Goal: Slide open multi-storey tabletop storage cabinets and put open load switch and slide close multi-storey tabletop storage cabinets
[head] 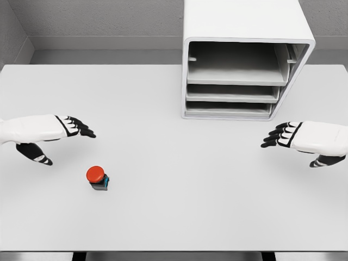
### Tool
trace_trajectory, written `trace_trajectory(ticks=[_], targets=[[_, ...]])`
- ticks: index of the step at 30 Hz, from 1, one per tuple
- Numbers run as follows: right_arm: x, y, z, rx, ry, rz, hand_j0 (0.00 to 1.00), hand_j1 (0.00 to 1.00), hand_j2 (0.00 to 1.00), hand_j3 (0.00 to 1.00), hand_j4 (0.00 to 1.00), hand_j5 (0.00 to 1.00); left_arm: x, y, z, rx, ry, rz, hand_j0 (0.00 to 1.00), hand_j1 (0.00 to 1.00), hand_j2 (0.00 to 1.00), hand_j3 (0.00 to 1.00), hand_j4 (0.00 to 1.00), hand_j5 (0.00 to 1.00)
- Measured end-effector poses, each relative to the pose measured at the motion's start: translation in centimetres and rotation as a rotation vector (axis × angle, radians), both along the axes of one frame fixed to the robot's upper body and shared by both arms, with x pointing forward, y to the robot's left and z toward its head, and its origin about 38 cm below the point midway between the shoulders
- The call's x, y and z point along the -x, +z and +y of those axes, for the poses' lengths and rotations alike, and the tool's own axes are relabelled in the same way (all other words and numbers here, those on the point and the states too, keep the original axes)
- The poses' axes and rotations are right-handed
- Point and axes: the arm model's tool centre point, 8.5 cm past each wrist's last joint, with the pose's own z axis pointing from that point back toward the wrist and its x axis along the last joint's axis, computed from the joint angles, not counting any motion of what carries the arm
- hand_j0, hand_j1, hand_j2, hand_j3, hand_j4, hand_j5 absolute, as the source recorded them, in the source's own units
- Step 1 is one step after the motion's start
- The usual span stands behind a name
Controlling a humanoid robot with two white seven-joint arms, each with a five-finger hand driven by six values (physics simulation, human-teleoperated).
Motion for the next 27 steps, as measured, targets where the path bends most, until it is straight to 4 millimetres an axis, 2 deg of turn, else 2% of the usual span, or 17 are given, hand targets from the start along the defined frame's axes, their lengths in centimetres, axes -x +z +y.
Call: trace_trajectory(ticks=[6, 11, 12, 16, 17, 18, 23, 27], targets=[[-0.4, 0.4, 0.3, -0.015, 0.004, -0.017, 1.00, 1.00, 1.00, 1.00, 1.00, 1.00, 1.1, -0.4, -1.2, -0.013, -0.052, 0.020, 1.00, 1.00, 1.00, 1.00, 1.00, 1.00], [-1.3, 1.4, 1.7, -0.037, 0.035, -0.055, 0.69, 0.69, 0.69, 0.69, 0.69, 0.69, 2.3, -1.6, -2.7, -0.020, -0.111, 0.059, 1.00, 1.00, 1.00, 1.00, 1.00, 1.00], [-1.4, 1.4, 2.0, -0.040, 0.041, -0.055, 0.68, 0.68, 0.68, 0.68, 0.68, 0.68, 2.5, -1.7, -3.0, -0.020, -0.121, 0.064, 1.00, 1.00, 1.00, 1.00, 1.00, 1.00], [-2.2, 2.6, 2.9, -0.057, 0.059, -0.094, 0.72, 0.72, 0.72, 0.72, 0.72, 0.72, 3.1, -2.1, -4.1, -0.015, -0.156, 0.073, 1.00, 1.00, 1.00, 1.00, 1.00, 1.00], [-2.5, 3.0, 3.1, -0.064, 0.063, -0.105, 0.95, 0.95, 0.95, 0.95, 0.95, 0.95, 3.1, -2.2, -4.3, -0.014, -0.164, 0.073, 1.00, 1.00, 1.00, 1.00, 1.00, 1.00], [-2.7, 3.3, 3.3, -0.072, 0.067, -0.115, 1.00, 1.00, 1.00, 1.00, 1.00, 1.00, 3.2, -2.4, -4.7, -0.012, -0.172, 0.073, 1.00, 1.00, 1.00, 1.00, 1.00, 1.00], [-3.6, 5.3, 4.4, -0.141, 0.084, -0.159, 1.00, 1.00, 1.00, 1.00, 1.00, 1.00, 3.1, -2.8, -5.7, -0.022, -0.197, 0.058, 1.00, 1.00, 1.00, 1.00, 1.00, 1.00], [-3.9, 5.8, 5.1, -0.188, 0.095, -0.163, 1.00, 1.00, 1.00, 1.00, 1.00, 1.00, 3.0, -3.2, -6.3, -0.032, -0.212, 0.046, 0.99, 0.99, 0.99, 0.99, 0.99, 0.99]])
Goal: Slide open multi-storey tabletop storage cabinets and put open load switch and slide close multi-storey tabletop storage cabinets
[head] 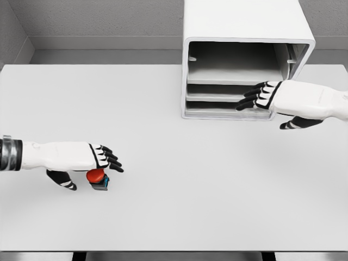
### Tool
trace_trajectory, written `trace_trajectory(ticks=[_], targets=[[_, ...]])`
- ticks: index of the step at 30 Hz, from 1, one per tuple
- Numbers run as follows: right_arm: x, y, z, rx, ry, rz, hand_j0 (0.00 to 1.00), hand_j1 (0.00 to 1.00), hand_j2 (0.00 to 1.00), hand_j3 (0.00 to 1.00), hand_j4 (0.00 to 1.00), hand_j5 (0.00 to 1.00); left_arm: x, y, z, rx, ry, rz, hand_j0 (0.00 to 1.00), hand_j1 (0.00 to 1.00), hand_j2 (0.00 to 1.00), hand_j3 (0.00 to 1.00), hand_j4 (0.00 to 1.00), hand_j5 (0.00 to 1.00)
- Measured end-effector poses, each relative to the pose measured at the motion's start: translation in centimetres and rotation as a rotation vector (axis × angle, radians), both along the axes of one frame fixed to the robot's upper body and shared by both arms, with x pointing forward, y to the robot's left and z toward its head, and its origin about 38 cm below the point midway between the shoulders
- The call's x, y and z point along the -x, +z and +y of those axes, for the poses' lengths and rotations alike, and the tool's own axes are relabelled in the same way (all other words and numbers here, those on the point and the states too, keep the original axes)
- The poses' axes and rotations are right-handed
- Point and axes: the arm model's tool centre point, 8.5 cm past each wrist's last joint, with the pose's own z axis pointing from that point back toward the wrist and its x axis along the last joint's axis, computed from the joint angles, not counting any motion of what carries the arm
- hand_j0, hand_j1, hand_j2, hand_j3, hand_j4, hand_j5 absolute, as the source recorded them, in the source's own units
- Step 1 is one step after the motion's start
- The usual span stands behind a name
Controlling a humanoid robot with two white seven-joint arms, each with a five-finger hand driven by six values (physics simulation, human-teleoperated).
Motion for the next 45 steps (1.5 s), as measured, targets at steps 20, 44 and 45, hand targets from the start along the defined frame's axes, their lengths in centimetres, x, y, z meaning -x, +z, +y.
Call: trace_trajectory(ticks=[20, 44, 45], targets=[[-5.4, 1.2, 5.1, -0.105, -0.010, 0.043, 1.00, 1.00, 1.00, 1.00, 1.00, 1.00, 0.5, -0.7, -1.0, -0.013, -0.035, 0.003, 0.73, 0.73, 0.73, 0.73, 0.73, 0.73], [-9.7, -1.9, 6.3, -0.060, -0.234, 0.189, 1.00, 1.00, 1.00, 1.00, 1.00, 1.00, 0.1, 0.1, -0.7, -0.024, -0.034, -0.020, 0.39, 0.39, 0.39, 0.39, 0.39, 0.39], [-9.7, -2.1, 6.7, -0.054, -0.230, 0.192, 1.00, 1.00, 1.00, 1.00, 1.00, 1.00, 0.0, 0.3, -0.7, -0.026, -0.033, -0.026, 0.39, 0.39, 0.39, 0.39, 0.39, 0.39]])
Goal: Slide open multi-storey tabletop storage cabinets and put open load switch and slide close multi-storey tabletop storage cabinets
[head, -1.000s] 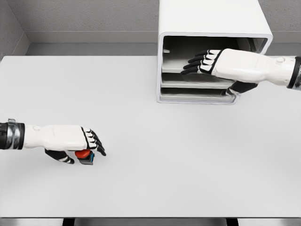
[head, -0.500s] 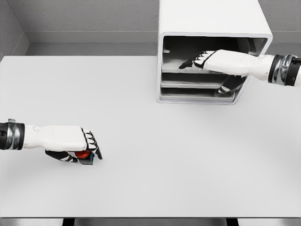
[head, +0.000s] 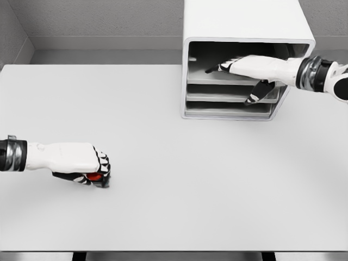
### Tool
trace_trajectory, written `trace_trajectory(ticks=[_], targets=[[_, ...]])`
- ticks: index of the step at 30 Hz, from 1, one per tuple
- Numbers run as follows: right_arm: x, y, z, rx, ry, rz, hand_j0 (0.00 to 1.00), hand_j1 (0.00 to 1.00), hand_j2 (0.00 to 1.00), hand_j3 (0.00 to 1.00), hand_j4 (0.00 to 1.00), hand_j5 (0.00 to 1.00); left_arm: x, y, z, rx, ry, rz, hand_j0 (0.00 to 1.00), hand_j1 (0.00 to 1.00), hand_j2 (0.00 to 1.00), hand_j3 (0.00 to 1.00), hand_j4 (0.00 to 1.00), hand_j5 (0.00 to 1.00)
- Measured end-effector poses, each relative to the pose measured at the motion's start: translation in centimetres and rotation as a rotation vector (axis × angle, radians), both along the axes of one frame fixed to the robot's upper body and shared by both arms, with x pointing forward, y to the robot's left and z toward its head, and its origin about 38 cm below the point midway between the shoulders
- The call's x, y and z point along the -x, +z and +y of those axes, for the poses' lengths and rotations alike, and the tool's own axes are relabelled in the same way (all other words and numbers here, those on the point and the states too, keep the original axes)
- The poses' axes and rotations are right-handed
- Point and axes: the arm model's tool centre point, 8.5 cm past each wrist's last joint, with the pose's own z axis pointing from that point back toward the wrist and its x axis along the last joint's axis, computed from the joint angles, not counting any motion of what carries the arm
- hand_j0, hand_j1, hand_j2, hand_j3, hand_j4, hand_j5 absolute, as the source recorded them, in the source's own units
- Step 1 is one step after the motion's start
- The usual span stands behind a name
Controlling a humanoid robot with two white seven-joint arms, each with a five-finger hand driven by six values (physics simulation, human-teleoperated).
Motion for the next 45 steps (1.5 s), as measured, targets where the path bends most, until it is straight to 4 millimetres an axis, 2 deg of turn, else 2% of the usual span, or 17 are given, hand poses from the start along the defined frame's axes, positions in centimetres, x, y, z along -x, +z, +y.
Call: trace_trajectory(ticks=[2, 8, 17, 25, 29, 33, 36, 39, 45], targets=[[0.1, -0.6, 0.4, 0.007, 0.008, 0.011, 1.00, 1.00, 1.00, 1.00, 1.00, 1.00, -0.5, 1.1, 0.5, -0.013, 0.005, -0.028, 0.39, 0.39, 0.39, 0.39, 0.39, 0.39], [0.8, -0.6, 0.7, 0.025, 0.033, 0.003, 1.00, 1.00, 1.00, 1.00, 1.00, 1.00, -0.7, 2.1, 1.8, -0.041, 0.028, -0.045, 0.39, 0.39, 0.39, 0.39, 0.39, 0.39], [2.9, -0.2, 0.5, 0.047, 0.078, -0.015, 1.00, 1.00, 1.00, 1.00, 1.00, 1.00, -1.5, 3.9, 1.7, -0.035, 0.027, -0.089, 0.39, 0.39, 0.39, 0.39, 0.39, 0.39], [4.5, 0.4, 0.0, 0.067, 0.105, -0.030, 1.00, 1.00, 1.00, 1.00, 1.00, 1.00, -1.6, 4.1, 1.5, -0.026, 0.026, -0.090, 0.40, 0.40, 0.40, 0.40, 0.40, 0.40], [5.8, -0.7, -0.4, 0.062, 0.135, -0.009, 1.00, 1.00, 1.00, 1.00, 1.00, 1.00, -1.7, 4.2, 1.5, -0.023, 0.025, -0.092, 0.40, 0.40, 0.40, 0.40, 0.40, 0.40], [6.4, 0.3, -0.8, 0.059, 0.176, -0.044, 1.00, 1.00, 1.00, 1.00, 1.00, 1.00, -1.7, 4.2, 1.5, -0.023, 0.026, -0.091, 0.40, 0.40, 0.40, 0.40, 0.40, 0.40], [6.3, 1.3, -1.1, 0.036, 0.173, -0.058, 1.00, 1.00, 1.00, 1.00, 1.00, 1.00, -1.7, 4.2, 1.5, -0.023, 0.025, -0.092, 0.40, 0.40, 0.40, 0.40, 0.40, 0.40], [5.6, 1.5, -1.5, 0.015, 0.088, -0.033, 1.00, 1.00, 1.00, 1.00, 1.00, 1.00, -1.7, 4.2, 1.5, -0.023, 0.025, -0.091, 0.40, 0.40, 0.40, 0.40, 0.40, 0.40], [4.0, 2.4, -1.1, -0.020, -0.006, -0.018, 1.00, 1.00, 1.00, 1.00, 1.00, 1.00, -1.7, 4.2, 1.5, -0.023, 0.025, -0.091, 0.40, 0.40, 0.40, 0.40, 0.40, 0.40]])
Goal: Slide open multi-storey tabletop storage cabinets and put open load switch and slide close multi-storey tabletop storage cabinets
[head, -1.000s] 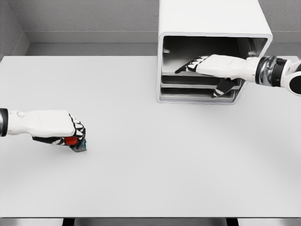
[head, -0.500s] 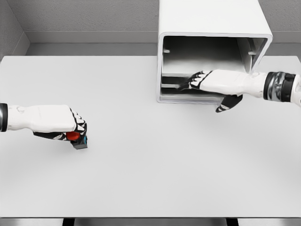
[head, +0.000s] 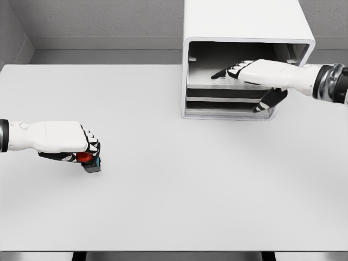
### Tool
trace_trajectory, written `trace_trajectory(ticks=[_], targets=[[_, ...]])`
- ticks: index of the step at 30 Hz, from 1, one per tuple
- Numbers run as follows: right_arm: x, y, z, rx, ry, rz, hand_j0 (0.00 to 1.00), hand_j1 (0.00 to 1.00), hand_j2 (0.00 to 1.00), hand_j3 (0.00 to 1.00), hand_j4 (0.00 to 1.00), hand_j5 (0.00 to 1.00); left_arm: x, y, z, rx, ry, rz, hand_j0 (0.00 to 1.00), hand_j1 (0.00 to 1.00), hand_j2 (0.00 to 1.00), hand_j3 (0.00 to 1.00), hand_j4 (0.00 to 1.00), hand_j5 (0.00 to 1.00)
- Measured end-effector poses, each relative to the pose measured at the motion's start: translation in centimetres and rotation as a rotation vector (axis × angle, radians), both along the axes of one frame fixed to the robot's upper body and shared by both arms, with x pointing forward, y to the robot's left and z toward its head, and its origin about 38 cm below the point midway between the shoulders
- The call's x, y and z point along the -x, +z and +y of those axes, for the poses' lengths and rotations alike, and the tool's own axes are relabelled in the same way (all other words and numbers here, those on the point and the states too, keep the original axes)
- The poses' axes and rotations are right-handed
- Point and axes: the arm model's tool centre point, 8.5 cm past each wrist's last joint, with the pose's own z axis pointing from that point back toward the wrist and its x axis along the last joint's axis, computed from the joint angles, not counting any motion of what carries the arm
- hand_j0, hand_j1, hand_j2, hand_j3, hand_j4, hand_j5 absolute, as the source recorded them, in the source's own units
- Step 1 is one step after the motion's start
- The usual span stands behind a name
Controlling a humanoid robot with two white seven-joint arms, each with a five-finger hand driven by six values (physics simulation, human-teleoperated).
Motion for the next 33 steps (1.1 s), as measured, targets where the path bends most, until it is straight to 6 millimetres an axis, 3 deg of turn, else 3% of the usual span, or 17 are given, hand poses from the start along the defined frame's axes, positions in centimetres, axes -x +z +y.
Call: trace_trajectory(ticks=[4, 7, 15, 33], targets=[[-1.4, 0.3, 1.1, 0.003, -0.036, 0.012, 1.00, 1.00, 1.00, 1.00, 1.00, 1.00, 0.0, 0.0, 0.0, 0.000, 0.001, -0.001, 0.40, 0.40, 0.40, 0.40, 0.40, 0.40], [-2.2, -1.0, 1.9, 0.030, -0.050, 0.033, 1.00, 1.00, 1.00, 1.00, 1.00, 1.00, 0.0, 0.0, 0.0, 0.000, 0.001, 0.000, 0.40, 0.40, 0.40, 0.40, 0.40, 0.40], [-3.4, -3.1, 1.2, 0.086, -0.104, 0.059, 1.00, 1.00, 1.00, 1.00, 1.00, 1.00, 0.0, 0.0, 0.0, 0.000, 0.001, 0.001, 0.40, 0.40, 0.40, 0.40, 0.40, 0.40], [-0.5, -3.0, 1.1, 0.163, -0.012, -0.003, 1.00, 1.00, 1.00, 1.00, 1.00, 1.00, 0.0, 0.2, 0.0, -0.001, 0.001, -0.004, 0.40, 0.40, 0.40, 0.40, 0.40, 0.40]])
